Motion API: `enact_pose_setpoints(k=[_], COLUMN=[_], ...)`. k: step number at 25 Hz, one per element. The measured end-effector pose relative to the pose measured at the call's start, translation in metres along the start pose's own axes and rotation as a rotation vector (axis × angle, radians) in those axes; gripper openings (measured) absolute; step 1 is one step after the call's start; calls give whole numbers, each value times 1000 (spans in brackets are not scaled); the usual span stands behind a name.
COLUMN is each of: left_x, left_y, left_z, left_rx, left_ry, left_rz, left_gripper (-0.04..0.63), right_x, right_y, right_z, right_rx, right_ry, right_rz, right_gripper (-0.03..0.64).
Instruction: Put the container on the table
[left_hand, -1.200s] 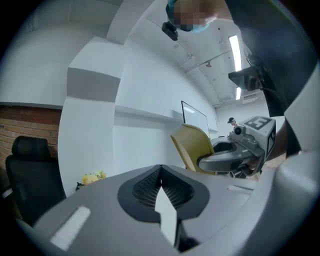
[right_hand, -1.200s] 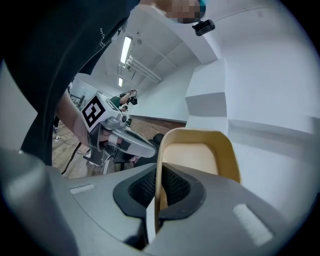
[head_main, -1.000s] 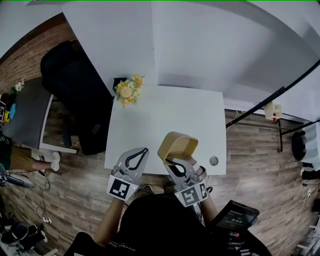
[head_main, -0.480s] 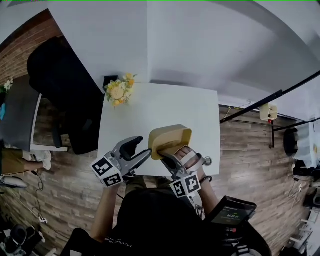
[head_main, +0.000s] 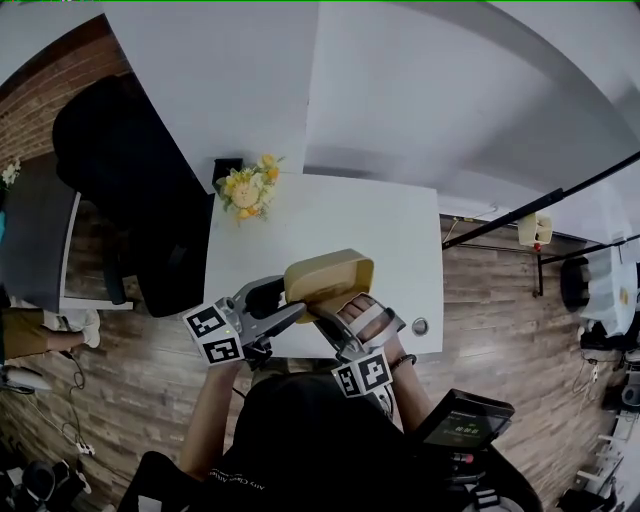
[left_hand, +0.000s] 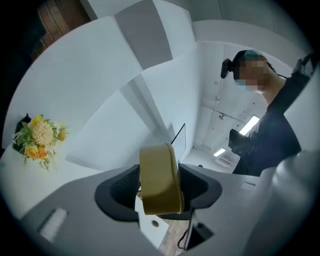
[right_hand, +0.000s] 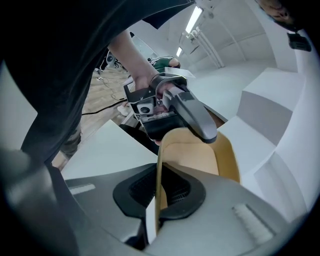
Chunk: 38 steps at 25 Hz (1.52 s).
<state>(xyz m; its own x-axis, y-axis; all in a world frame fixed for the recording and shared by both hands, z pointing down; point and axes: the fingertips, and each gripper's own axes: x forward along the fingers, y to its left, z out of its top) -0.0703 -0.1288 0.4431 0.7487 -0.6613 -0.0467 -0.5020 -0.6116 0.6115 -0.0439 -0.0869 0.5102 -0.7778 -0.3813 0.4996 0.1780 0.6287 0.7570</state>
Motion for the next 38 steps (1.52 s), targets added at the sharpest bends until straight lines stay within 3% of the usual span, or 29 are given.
enact_pose_setpoints(k=[4,7,11,13,15,17,18,20,22,24,26,29,32,35,38], left_x=[-6,-11,-23,-33,-41,-45,-46,-46,-43,-38,-33,-26,-13,0,4], left_y=[7,19,52,66,67,58,52,43,36,29,27,36,46,68,96], left_z=[9,16,24,28,32,34,34,35,33,31,31,34,25,7,-7], left_rx=[-73,-147,-211,-242,-282,-311,-317,-316,-303,-285,-261,-230,-123,65,231], left_ry=[-62,-110,-166,-185,-196,-181,-171,-155,-132,-103,-96,-131,-81,54,146], left_rz=[-34,-41,49,56,-19,-134,-183,-246,-287,-322,-329,-259,-124,134,397], left_gripper=[224,222,222,222,222,222,222,222,221,222,222,221,212,176,132], right_x=[5,2,-19,-35,-51,-63,-66,-71,-73,-70,-64,-53,-35,-20,-12], right_y=[-8,-17,-39,-61,-86,-101,-103,-99,-96,-94,-96,-100,-93,-88,-88], right_z=[5,6,-1,-14,-38,-61,-68,-74,-72,-65,-60,-65,-89,-111,-120], right_rx=[5,71,221,402,728,1065,1182,1338,1448,1497,1498,1478,1458,1444,1404], right_ry=[18,7,-57,-121,-206,-317,-383,-524,-640,-695,-699,-593,-362,-164,-35], right_rz=[-2,-3,-37,-114,-182,-171,-118,37,157,224,235,130,-18,-133,-202], right_gripper=[17,31,127,146,150,173,189,241,244,236,218,153,92,57,48])
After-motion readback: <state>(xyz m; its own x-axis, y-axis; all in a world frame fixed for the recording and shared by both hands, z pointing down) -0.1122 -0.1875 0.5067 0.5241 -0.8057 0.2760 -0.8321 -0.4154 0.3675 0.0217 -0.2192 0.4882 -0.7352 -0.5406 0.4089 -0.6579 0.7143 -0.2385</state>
